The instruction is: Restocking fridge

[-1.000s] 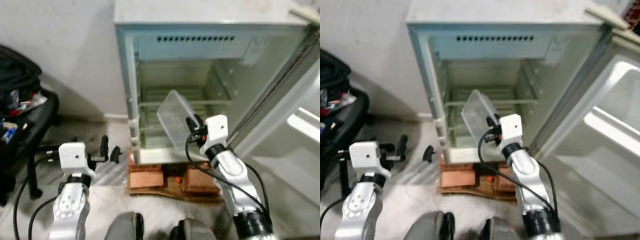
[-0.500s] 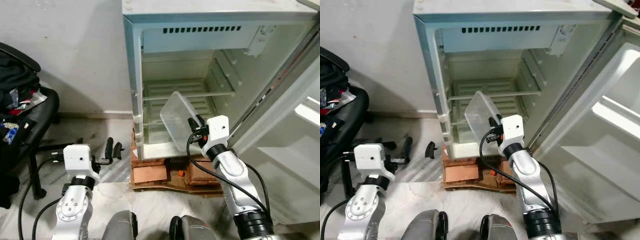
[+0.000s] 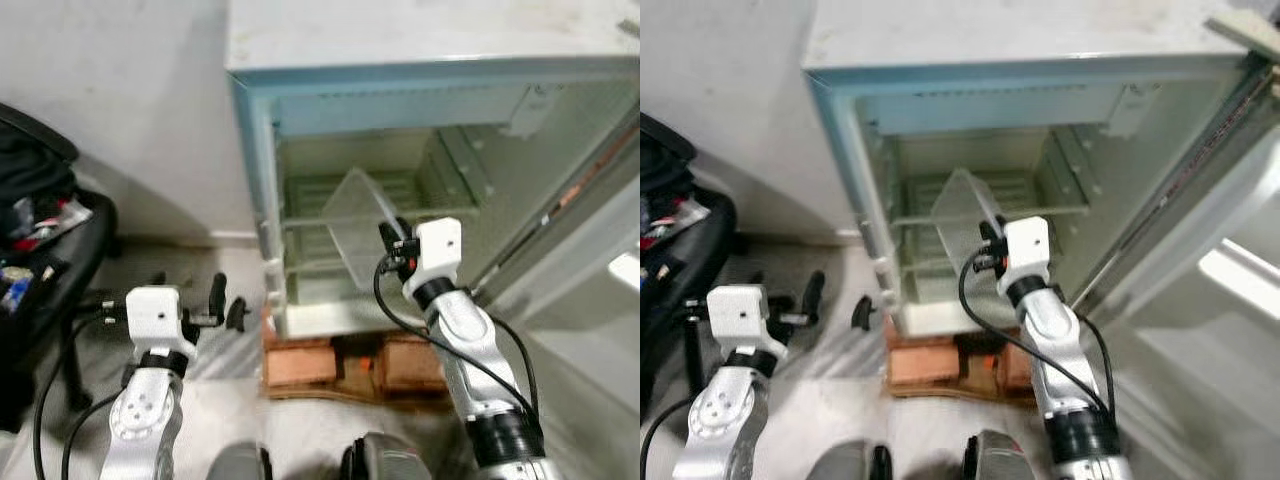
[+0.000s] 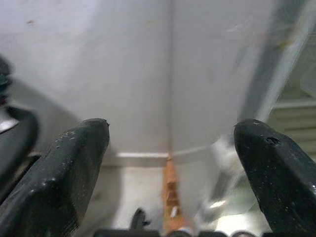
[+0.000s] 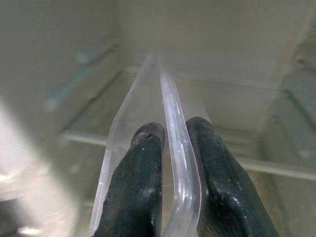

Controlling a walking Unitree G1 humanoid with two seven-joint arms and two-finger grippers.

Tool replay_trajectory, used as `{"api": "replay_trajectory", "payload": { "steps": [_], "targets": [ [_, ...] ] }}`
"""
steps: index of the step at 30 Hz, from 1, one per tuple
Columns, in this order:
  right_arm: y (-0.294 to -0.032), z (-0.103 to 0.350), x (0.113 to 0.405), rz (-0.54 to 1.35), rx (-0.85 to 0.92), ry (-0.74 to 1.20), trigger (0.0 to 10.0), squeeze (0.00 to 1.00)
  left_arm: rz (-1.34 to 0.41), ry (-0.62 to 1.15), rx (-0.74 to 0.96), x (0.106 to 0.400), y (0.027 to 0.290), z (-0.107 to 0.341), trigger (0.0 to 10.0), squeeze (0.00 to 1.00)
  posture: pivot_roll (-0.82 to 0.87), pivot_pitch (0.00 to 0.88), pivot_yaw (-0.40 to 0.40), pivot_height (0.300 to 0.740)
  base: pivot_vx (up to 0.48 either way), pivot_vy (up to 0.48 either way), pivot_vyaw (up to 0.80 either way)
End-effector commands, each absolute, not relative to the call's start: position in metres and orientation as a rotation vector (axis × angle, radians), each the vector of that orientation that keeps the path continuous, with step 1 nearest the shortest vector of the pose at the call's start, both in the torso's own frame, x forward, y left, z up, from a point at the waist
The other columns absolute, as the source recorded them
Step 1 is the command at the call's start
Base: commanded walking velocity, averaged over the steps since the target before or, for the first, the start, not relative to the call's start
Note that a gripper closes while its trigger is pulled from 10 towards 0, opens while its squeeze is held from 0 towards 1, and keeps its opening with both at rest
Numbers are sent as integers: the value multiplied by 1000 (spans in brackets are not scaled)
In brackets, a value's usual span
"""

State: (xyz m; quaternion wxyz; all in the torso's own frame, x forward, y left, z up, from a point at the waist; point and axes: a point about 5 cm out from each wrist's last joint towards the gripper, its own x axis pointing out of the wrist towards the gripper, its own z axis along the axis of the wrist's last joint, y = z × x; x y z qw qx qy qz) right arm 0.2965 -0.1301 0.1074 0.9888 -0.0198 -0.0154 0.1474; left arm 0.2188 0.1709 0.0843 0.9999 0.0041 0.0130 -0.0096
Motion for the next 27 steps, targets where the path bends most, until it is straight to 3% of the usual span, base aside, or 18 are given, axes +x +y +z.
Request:
{"api": "replay_trajectory", "payload": {
  "steps": [1, 17, 27],
  "targets": [
    [-135, 104, 294, 305, -74, -25, 10000, 0, -30, 37, -8, 218, 166, 82, 10000, 0, 104, 134, -23, 740, 0, 0, 0],
    [-127, 97, 297, 329, -4, 24, 10000, 0, -8, 49, -8, 215, 166, 80, 10000, 0, 130, 140, -32, 740, 0, 0, 0],
    [-88, 98, 338, 306, 158, 85, 10000, 0, 34, 74, -7, 200, 167, 82, 10000, 0, 228, 199, -72, 740, 0, 0, 0]
  ]
}}
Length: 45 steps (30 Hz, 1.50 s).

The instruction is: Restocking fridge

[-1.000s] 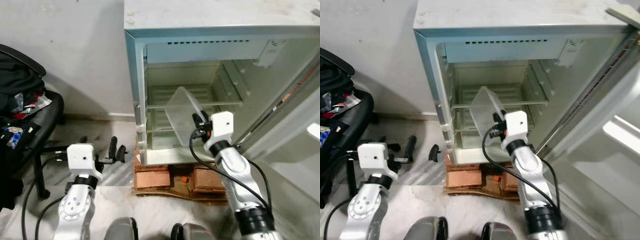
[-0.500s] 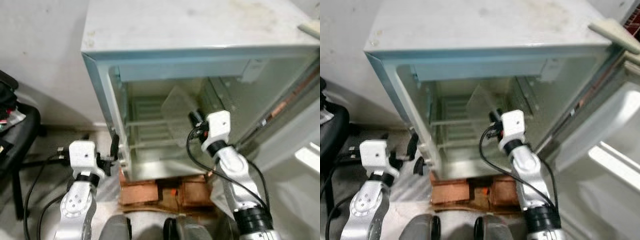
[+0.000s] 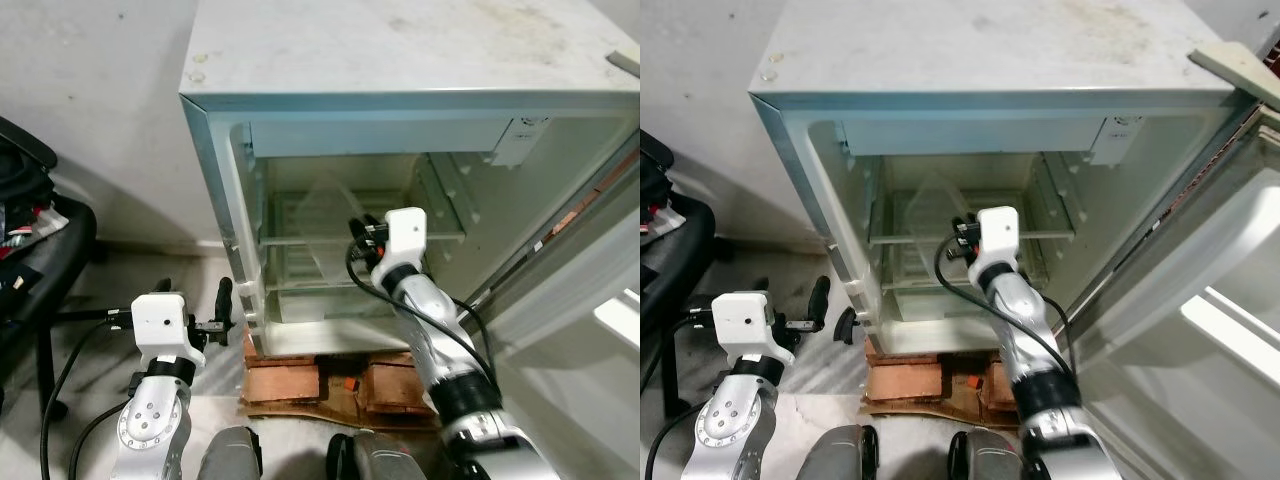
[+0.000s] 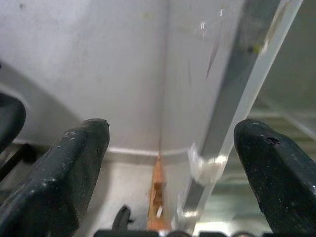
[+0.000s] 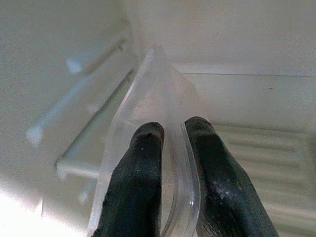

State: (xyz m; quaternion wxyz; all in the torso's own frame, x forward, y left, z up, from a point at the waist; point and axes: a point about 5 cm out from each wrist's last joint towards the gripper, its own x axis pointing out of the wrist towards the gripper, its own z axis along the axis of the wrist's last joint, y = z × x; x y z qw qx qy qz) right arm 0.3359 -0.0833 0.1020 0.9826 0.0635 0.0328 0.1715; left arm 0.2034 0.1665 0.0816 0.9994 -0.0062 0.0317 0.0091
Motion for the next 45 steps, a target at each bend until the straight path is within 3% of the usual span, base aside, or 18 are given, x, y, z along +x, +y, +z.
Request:
{"api": "replay_trajectory", "payload": {
  "steps": [1, 8, 17, 23, 24, 25, 26, 35, 44, 45],
  "targets": [
    [-85, 100, 344, 295, 179, 93, 10000, 0, 48, 78, -5, 196, 168, 82, 10000, 0, 241, 205, -79, 740, 0, 0, 0],
    [-78, 98, 361, 197, 315, 192, 10000, 0, 105, 83, 2, 181, 171, 87, 10000, 0, 313, 243, -127, 740, 0, 0, 0],
    [-68, 85, 362, 46, 567, 342, 10000, 0, 136, 101, -15, 175, 168, 87, 10000, 0, 324, 263, -160, 740, 0, 0, 0],
    [-36, 88, 358, 51, 744, 418, 10000, 0, 138, 105, -19, 177, 167, 88, 10000, 0, 317, 266, -164, 740, 0, 0, 0],
    [-28, 91, 358, 76, 770, 418, 10000, 427, 138, 106, -19, 178, 167, 88, 10000, 0, 316, 266, -163, 740, 0, 0, 0],
    [-25, 93, 358, 88, 780, 417, 10000, 780, 137, 107, -19, 178, 166, 87, 10000, 0, 316, 266, -163, 740, 0, 0, 0],
    [-21, 95, 357, 104, 795, 418, 10000, 1000, 136, 108, -19, 178, 166, 87, 10000, 0, 315, 265, -163, 740, 0, 0, 0],
    [0, 110, 358, 213, 1001, 407, 10000, 1000, 131, 113, -12, 180, 167, 86, 10000, 0, 315, 257, -159, 740, 0, 0, 0],
    [-2, 114, 361, 243, 1005, 393, 10000, 1000, 123, 117, -13, 184, 166, 85, 10000, 0, 304, 246, -155, 740, 0, 0, 0],
    [-6, 113, 362, 233, 1002, 391, 10000, 894, 122, 117, -13, 184, 165, 85, 10000, 0, 304, 244, -155, 740, 0, 0, 0]
  ]
}}
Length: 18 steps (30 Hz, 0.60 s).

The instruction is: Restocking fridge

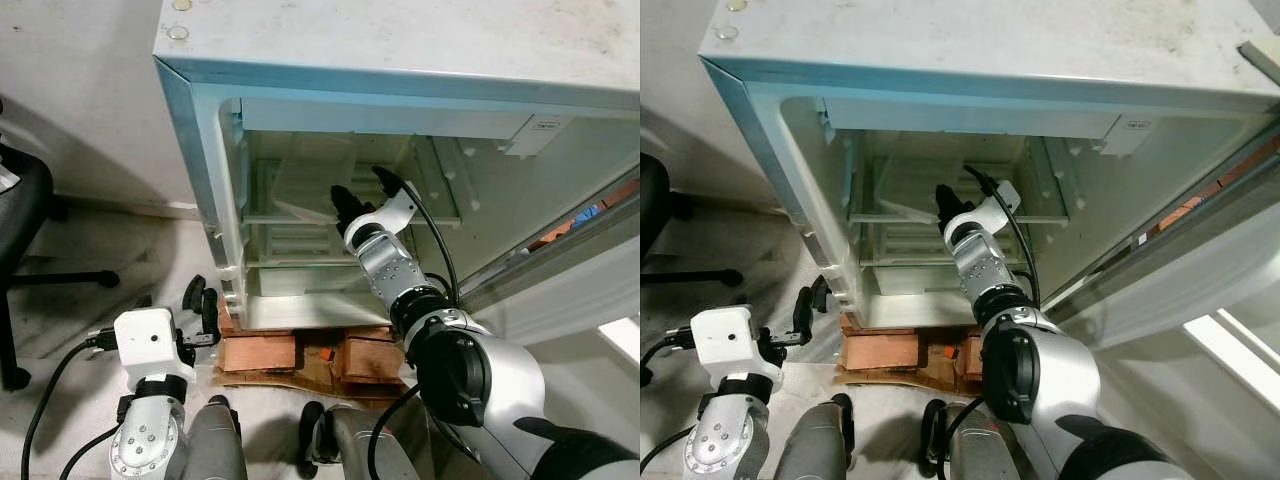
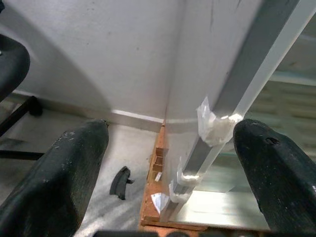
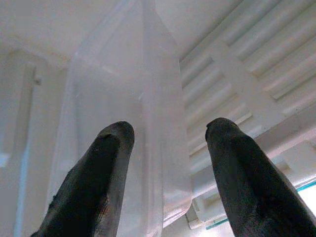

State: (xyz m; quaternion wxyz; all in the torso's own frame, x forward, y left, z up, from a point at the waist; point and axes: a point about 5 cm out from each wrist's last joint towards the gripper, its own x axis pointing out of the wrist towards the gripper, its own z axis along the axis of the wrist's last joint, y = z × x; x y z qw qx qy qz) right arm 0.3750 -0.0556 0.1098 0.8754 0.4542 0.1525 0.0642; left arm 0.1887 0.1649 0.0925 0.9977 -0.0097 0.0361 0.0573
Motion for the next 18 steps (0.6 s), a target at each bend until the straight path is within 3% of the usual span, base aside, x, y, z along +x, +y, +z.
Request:
{"api": "replay_trajectory", "payload": {
  "steps": [1, 2, 18],
  "targets": [
    [-15, 111, 364, 215, 981, 375, 10000, 114, 119, 115, -12, 186, 165, 85, 10000, 0, 302, 237, -152, 740, 0, 0, 0],
    [-20, 111, 366, 207, 967, 363, 10000, 0, 119, 114, -12, 187, 166, 85, 10000, 0, 302, 237, -152, 740, 0, 0, 0],
    [-108, 112, 380, 212, 808, 193, 10000, 0, 105, 81, 1, 204, 170, 86, 10000, 0, 260, 163, -117, 740, 0, 0, 0]
  ]
}}
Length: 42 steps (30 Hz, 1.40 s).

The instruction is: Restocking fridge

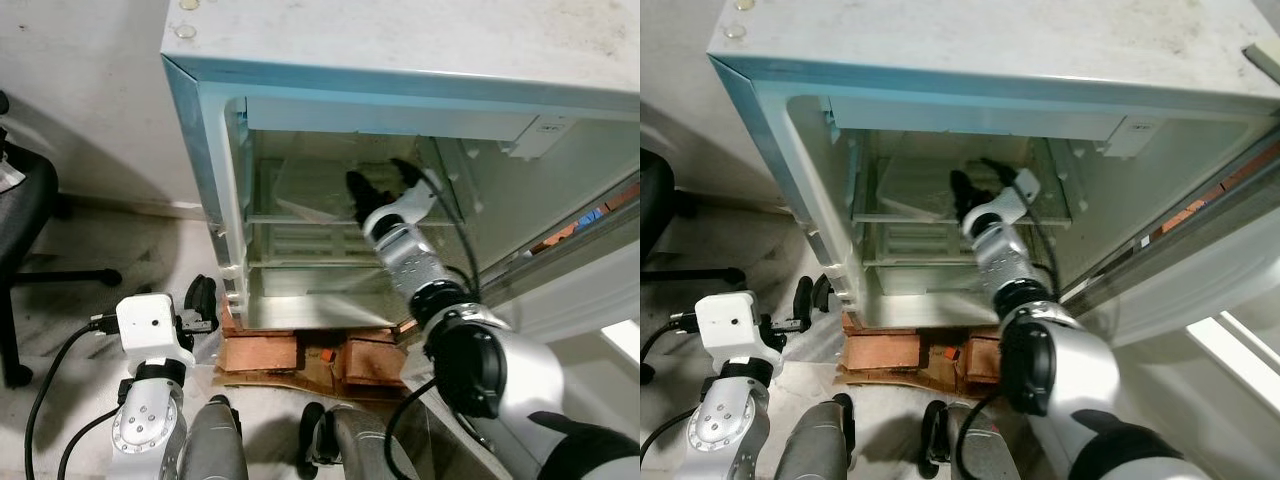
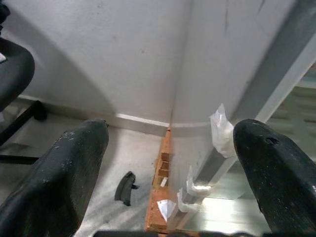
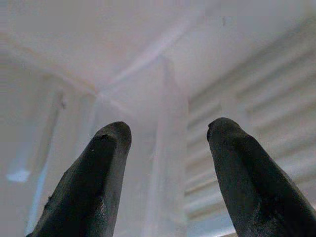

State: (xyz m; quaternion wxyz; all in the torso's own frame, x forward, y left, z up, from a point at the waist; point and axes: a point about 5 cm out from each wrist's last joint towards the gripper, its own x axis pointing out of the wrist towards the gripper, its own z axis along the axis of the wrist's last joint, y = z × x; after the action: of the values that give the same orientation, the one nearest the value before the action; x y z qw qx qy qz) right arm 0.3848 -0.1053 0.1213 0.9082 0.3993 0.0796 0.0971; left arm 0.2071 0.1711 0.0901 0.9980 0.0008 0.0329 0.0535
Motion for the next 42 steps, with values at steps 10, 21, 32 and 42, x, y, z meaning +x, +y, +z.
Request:
{"api": "replay_trajectory", "payload": {
  "steps": [10, 21, 32, 42],
  "targets": [
    [-138, 80, 347, 339, 596, 183, 10000, 0, 90, 108, -4, 211, 170, 77, 10000, 0, 200, 112, -75, 740, 0, 0, 0],
    [-130, 75, 287, 394, 405, 118, 10000, 0, 35, 97, 8, 229, 162, 75, 10000, 0, 151, 44, -49, 740, -118, 0, 0],
    [-123, 80, 280, 437, 297, 126, 10000, 35, 8, 90, 15, 231, 158, 74, 10000, 0, 154, 45, -48, 740, -414, 0, 0],
    [-123, 83, 284, 408, 251, 116, 10000, 0, 15, 77, 14, 233, 159, 74, 10000, 0, 157, 50, -46, 740, -405, 0, 0]
  ]
}}
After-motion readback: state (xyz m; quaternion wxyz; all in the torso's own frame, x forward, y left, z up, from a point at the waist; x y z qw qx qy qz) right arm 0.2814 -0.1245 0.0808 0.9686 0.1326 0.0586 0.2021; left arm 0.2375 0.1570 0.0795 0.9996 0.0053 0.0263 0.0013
